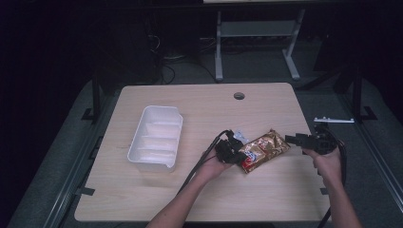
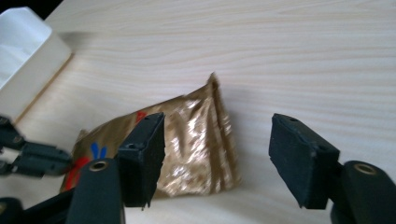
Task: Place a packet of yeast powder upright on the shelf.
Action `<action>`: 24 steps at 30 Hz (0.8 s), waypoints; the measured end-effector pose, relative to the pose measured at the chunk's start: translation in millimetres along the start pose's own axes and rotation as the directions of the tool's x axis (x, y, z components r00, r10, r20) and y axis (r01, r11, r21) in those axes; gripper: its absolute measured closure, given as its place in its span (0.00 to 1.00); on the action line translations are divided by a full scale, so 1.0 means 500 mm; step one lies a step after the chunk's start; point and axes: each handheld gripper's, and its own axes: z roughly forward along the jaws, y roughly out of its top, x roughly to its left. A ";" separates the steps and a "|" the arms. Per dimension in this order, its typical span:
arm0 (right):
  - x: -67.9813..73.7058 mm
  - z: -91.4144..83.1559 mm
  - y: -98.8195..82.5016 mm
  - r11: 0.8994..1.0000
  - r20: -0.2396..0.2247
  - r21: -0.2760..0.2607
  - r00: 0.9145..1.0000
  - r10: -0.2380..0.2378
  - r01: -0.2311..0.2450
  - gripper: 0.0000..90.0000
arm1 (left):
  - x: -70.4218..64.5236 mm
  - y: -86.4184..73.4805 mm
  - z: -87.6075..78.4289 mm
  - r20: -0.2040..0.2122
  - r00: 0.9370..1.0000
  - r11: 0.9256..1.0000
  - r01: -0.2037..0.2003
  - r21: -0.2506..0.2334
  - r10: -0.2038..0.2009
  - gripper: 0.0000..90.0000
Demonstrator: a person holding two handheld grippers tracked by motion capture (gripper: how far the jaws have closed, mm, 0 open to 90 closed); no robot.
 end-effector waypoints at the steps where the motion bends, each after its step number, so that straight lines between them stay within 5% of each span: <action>1: -0.009 0.012 0.010 0.999 0.011 0.032 1.000 0.008 -0.008 0.40 | 0.002 -0.001 0.002 0.002 1.000 1.000 0.004 0.005 -0.004 0.95; 13: -0.037 0.078 0.003 0.985 -0.022 0.140 0.995 0.101 -0.097 0.54 | 0.004 -0.005 0.013 0.011 1.000 1.000 0.025 -0.011 -0.025 0.94; 20: -0.029 0.095 -0.012 0.982 -0.051 0.163 0.994 0.101 -0.091 0.80 | 0.000 -0.004 0.014 0.009 1.000 1.000 0.025 -0.013 -0.024 0.92; 21: -0.025 0.094 -0.012 0.985 -0.059 0.153 0.994 0.093 -0.083 0.90 | -0.002 -0.004 0.014 0.010 1.000 1.000 0.022 -0.013 -0.022 0.87; 24: -0.015 0.086 -0.008 0.986 -0.057 0.154 0.996 0.069 -0.060 0.97 | -0.007 -0.003 0.011 -0.003 1.000 1.000 -0.003 -0.005 0.003 0.76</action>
